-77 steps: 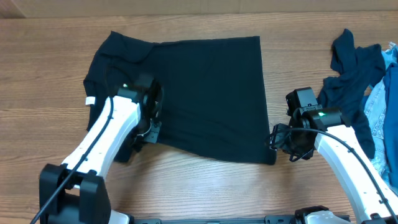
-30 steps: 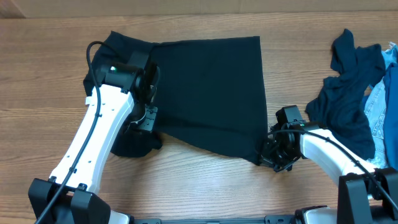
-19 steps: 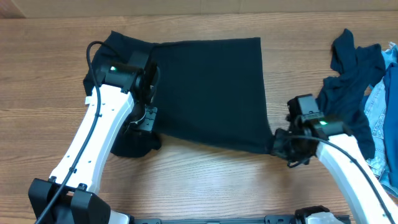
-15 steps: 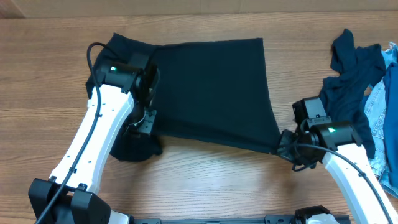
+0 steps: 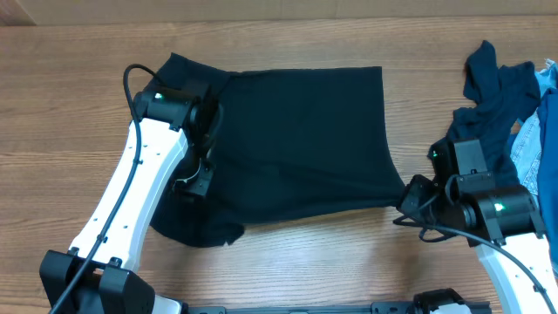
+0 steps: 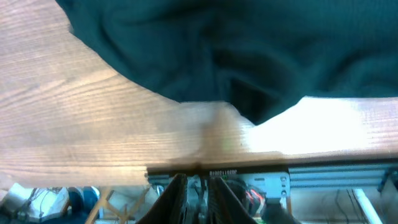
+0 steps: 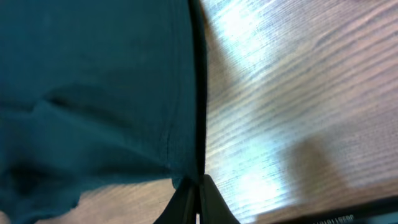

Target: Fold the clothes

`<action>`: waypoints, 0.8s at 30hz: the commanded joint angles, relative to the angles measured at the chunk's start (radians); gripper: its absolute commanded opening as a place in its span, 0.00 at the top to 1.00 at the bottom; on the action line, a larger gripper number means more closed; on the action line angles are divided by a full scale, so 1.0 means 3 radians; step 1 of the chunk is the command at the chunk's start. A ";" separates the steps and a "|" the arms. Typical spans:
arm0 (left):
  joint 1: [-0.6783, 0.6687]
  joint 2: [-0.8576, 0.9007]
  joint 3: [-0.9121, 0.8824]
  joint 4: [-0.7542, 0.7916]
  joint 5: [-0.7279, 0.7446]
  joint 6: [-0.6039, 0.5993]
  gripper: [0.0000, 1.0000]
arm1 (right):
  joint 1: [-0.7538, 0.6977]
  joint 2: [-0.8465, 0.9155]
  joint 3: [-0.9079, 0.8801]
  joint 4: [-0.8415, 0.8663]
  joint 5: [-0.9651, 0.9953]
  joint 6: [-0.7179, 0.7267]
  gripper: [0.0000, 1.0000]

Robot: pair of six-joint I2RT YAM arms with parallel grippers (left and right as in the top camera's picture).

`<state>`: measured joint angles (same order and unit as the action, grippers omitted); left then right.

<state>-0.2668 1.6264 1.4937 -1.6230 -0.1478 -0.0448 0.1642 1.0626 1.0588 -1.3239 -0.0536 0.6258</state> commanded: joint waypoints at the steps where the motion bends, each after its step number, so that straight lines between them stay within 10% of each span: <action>1: 0.0000 -0.0085 0.0079 0.0490 -0.0097 0.0239 0.80 | -0.0010 0.0252 0.0078 0.0205 0.0088 0.0024 0.96; 9: -0.0006 -0.0058 -0.0281 0.0905 0.1071 0.0270 0.84 | -0.0010 0.1453 0.0078 0.0919 0.0028 0.0023 0.96; 19: 0.0085 -0.0797 -0.0980 0.0886 0.0944 -0.1115 0.94 | -0.0010 0.1461 0.0078 0.1044 0.0052 -0.0014 0.96; 24: 0.0154 -0.1915 -0.1312 0.0881 0.0633 -0.2300 0.51 | -0.0010 0.1461 0.0078 0.0969 0.0051 -0.0014 0.96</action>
<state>-0.2272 1.1675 1.1923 -1.3689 0.1020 -0.4927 0.1642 1.5101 1.0622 -1.0332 -0.0452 0.6243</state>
